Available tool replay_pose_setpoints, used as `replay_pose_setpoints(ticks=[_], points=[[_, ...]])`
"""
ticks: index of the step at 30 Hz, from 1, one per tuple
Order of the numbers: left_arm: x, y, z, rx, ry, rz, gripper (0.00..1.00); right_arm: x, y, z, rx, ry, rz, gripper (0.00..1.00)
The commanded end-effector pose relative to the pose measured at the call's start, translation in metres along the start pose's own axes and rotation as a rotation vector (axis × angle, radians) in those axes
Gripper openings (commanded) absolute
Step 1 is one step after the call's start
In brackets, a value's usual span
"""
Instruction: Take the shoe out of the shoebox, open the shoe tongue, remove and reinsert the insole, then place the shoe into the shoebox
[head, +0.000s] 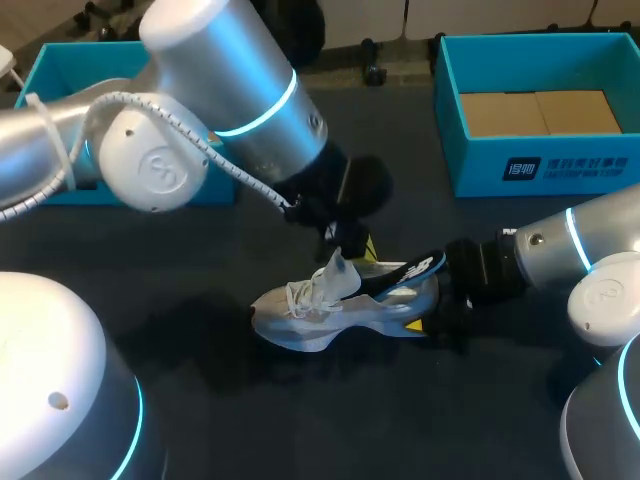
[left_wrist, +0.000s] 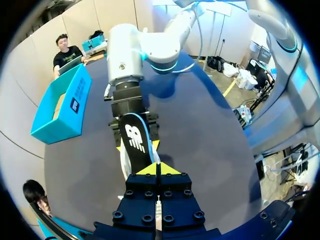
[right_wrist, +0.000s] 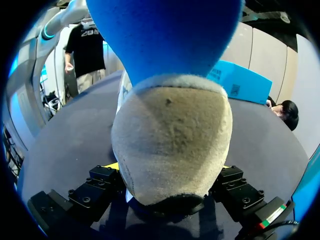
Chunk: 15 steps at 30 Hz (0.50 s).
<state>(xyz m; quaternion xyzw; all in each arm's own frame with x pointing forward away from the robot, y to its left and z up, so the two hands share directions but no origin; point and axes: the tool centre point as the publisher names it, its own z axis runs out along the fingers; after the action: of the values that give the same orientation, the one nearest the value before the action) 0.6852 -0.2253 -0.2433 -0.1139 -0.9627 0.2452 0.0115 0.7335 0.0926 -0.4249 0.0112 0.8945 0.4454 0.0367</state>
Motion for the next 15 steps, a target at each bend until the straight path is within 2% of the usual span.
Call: replay_pose_setpoints(ticks=[1, 10, 11, 15], points=[[0.002, 0.002, -0.001, 0.002, -0.006, 0.001, 0.00, 0.002, 0.000, 0.001, 0.004, -0.003, 0.000, 0.00], [0.002, 0.002, -0.001, 0.002, -0.006, 0.001, 0.00, 0.002, 0.000, 0.001, 0.004, -0.003, 0.000, 0.00], [0.002, 0.003, 0.002, 0.011, 0.015, -0.006, 0.00, 0.002, 0.000, 0.001, 0.004, -0.003, 0.000, 0.00], [0.001, 0.004, 0.016, 0.008, -0.015, -0.021, 0.00, 0.002, 0.000, 0.001, 0.004, -0.003, 0.000, 0.00]])
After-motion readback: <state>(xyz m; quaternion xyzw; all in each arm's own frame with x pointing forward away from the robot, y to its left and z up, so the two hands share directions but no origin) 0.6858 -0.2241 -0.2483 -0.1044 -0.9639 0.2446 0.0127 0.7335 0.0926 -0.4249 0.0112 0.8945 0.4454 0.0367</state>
